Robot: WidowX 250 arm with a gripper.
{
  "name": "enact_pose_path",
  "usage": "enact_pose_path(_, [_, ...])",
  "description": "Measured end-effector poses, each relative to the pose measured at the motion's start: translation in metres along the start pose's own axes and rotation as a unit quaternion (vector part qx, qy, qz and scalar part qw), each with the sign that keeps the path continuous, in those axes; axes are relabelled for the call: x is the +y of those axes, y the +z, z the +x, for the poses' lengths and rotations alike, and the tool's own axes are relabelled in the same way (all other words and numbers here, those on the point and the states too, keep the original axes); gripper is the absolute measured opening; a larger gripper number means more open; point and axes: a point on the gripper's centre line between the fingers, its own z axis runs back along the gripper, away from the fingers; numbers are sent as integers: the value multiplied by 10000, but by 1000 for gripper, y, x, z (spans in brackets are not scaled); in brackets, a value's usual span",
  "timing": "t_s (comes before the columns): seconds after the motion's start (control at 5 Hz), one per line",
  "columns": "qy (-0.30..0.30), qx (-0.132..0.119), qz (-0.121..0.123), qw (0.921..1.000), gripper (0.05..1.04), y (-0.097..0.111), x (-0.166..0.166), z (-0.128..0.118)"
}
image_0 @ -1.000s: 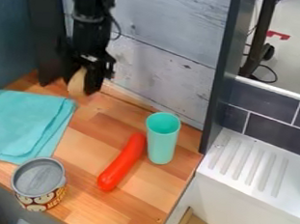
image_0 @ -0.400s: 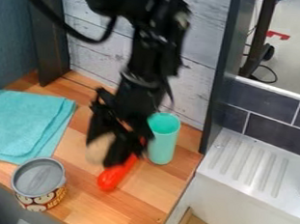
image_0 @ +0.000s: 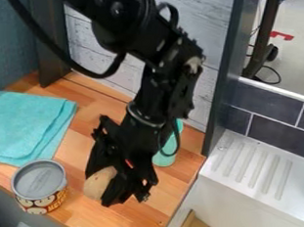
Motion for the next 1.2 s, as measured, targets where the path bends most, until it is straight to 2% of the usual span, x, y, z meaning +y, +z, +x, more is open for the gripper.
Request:
enact_pose_path(0.2, [-62, -220, 32, 9997, 613, -8, 0, 13])
enact_pose_path(0.4, [-274, -239, 63, 9993, 613, -21, -12, 25])
enact_pose_path(0.8, [-573, -42, 180, 9982, 613, -39, -33, 31])
enact_pose_path(1.0, [-519, -40, 210, 9984, 666, -39, -33, 31])
enact_pose_path(1.2, [-446, -57, 223, 9987, 968, -39, -31, 32])
